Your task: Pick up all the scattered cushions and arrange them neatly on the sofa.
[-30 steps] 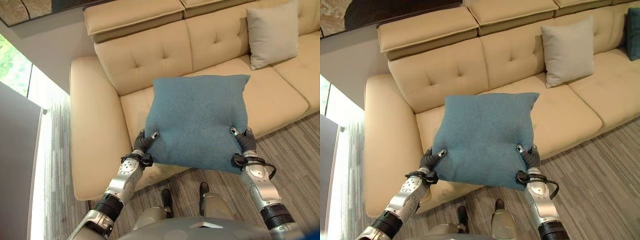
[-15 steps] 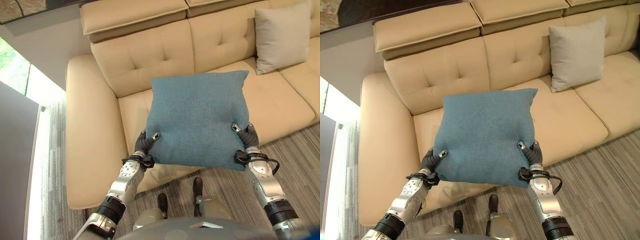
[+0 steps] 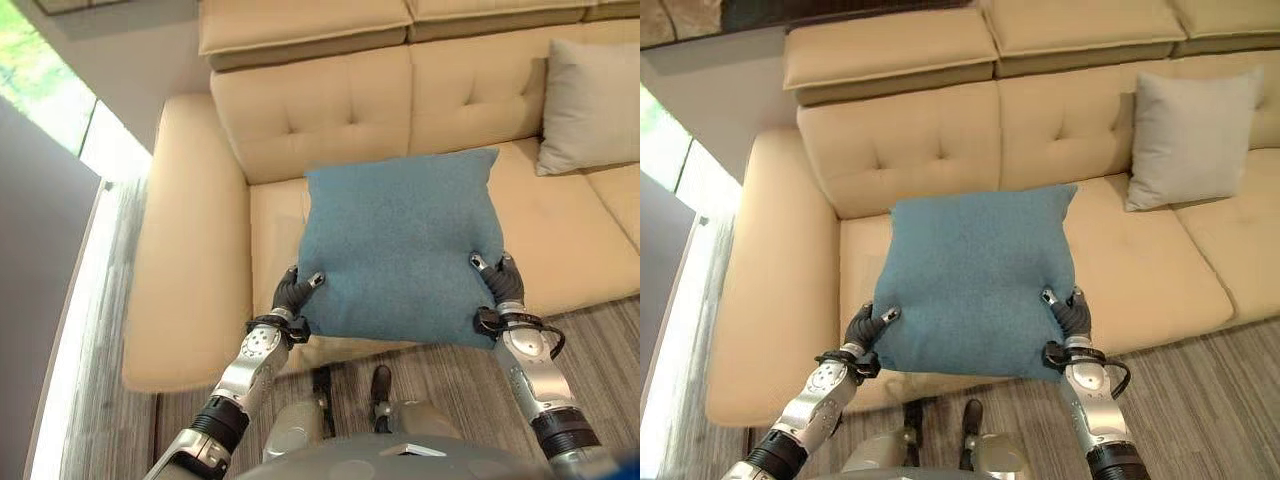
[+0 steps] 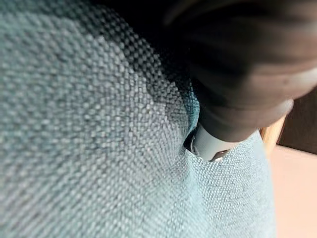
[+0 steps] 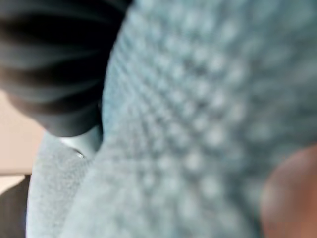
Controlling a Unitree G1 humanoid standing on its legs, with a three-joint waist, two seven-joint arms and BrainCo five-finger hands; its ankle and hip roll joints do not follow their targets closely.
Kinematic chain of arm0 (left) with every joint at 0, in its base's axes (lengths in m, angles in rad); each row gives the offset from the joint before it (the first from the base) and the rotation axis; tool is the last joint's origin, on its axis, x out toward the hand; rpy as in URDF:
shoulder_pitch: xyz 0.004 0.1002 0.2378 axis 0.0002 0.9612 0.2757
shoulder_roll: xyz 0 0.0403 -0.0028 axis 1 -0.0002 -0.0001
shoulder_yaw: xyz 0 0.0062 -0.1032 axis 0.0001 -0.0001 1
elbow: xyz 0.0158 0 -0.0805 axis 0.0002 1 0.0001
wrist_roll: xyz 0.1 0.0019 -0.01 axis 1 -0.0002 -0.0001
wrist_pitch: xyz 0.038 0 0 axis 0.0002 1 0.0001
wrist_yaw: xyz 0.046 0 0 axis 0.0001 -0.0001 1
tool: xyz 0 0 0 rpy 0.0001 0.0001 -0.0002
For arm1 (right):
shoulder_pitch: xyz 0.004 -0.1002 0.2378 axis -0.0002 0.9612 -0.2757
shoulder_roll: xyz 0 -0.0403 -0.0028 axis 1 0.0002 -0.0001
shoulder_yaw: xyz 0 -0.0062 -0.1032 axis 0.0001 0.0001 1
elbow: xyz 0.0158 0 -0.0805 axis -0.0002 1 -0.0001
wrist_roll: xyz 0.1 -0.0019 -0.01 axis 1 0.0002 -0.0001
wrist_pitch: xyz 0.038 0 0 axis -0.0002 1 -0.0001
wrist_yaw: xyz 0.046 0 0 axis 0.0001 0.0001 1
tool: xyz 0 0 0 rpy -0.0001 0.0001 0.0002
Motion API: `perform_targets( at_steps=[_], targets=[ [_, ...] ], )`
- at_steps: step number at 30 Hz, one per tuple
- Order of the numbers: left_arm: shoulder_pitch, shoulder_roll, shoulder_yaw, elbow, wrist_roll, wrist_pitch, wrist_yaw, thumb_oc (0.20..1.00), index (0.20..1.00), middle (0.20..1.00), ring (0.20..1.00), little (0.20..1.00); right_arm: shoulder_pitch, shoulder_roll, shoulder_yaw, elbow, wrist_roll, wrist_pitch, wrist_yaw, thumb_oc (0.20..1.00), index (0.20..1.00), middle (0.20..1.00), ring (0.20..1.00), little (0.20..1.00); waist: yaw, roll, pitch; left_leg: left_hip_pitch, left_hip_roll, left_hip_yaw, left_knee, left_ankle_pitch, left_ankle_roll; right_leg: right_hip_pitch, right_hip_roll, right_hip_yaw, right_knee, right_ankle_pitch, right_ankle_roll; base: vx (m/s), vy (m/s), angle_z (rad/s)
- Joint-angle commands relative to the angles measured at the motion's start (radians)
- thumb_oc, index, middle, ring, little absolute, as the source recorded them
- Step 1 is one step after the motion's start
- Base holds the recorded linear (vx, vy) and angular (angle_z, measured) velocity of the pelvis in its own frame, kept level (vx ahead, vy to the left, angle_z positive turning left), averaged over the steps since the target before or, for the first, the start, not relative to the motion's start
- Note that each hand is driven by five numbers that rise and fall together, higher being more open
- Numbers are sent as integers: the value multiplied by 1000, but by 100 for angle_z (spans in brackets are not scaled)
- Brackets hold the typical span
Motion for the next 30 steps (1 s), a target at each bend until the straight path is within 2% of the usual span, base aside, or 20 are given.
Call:
perform_targets(
  at_steps=[1,3,6,7,11,12,13,16,17,19,20,24,25,30],
  targets=[
    [-28,1,0,-119,28,-83,-63,200,200,200,200,200,-107,40,36,-106,-13,-94,36,200,200,200,200,200,43,-44,-72,-40,-25,28,128,-147,-21,-36,-125,56,226,-74,157,81,150,-69],
    [-27,1,13,-110,25,-89,-63,200,200,200,200,200,-107,42,40,-111,-20,-89,51,200,200,200,200,200,35,-32,-62,-19,-28,23,125,-163,-13,-108,-129,91,258,-58,163,143,81,-40],
    [-23,-1,11,-114,27,-89,-64,200,200,200,200,200,-108,39,37,-109,-24,-90,51,200,200,200,200,200,23,-25,-59,0,-30,6,113,-169,-17,-142,-131,112,194,-28,161,137,-43,15],
    [-28,-5,7,-111,32,-93,-63,200,200,200,200,200,-102,38,26,-111,-31,-92,42,200,200,200,200,200,11,-30,-52,1,-34,-10,122,-172,-20,-149,-130,149,179,-12,171,94,-70,22],
    [-28,-6,7,-110,32,-94,-63,200,200,200,200,200,-102,38,26,-111,-31,-92,42,200,200,200,200,200,11,-29,-53,0,-34,-10,123,-173,-21,-149,-130,149,180,-12,171,51,-70,37],
    [-36,-16,19,-116,46,-108,-59,200,200,200,200,200,-84,25,-7,-105,-47,-97,34,200,200,200,200,200,8,-45,-80,18,-31,-28,103,-174,-46,-89,-129,124,75,8,162,230,-309,7],
    [-43,-19,29,-118,46,-110,-47,200,200,200,200,200,-75,13,-16,-106,-64,-92,27,200,200,200,200,200,6,-45,-95,30,-22,-37,77,-166,-57,-60,-122,101,46,7,158,266,-347,63],
    [-81,-25,43,-125,74,-126,3,200,200,200,200,200,-86,-18,-17,-94,-115,-85,1,200,200,200,200,200,9,-48,-106,57,-9,-54,35,-149,-72,-17,-113,60,0,4,151,127,-148,72],
    [-135,-25,42,-121,124,-140,53,200,200,200,200,200,-124,-45,-8,-80,-152,-85,-32,200,200,200,200,200,14,-51,-102,62,1,-59,15,-140,-78,-5,-109,42,-24,3,149,59,-109,-1],
    [-177,-23,37,-116,156,-149,86,200,200,200,200,200,-161,-61,0,-62,-171,-91,-58,200,200,200,200,200,15,-51,-90,54,6,-63,12,-136,-82,-10,-106,31,-33,4,147,-60,-88,16],
    [-260,-20,22,-105,190,-163,131,200,200,200,200,200,-248,-78,25,-32,-187,-96,-101,200,200,200,200,200,22,-52,-48,17,16,-69,12,-123,-90,-42,-105,19,-35,10,144,-190,-75,26],
    [-428,-16,-3,-47,211,-193,204,200,200,200,200,200,-445,-100,84,58,-211,-90,-182,200,200,200,200,200,28,-50,10,-118,20,-89,13,-77,-110,-167,-102,16,-40,44,143,-210,-51,26],
    [-431,-16,-2,-44,211,-194,204,200,200,200,200,200,-450,-100,85,61,-210,-91,-183,200,200,200,200,200,27,-49,7,-125,20,-89,14,-76,-110,-173,-102,16,-40,45,143,-168,-33,8],
    [-755,38,-42,132,248,-247,333,200,200,200,200,200,-780,-168,158,230,-246,-90,-291,200,200,200,200,200,25,-42,-6,-300,19,-94,6,-17,-144,-336,-98,10,-44,88,158,-82,-6,14]
  ],
)
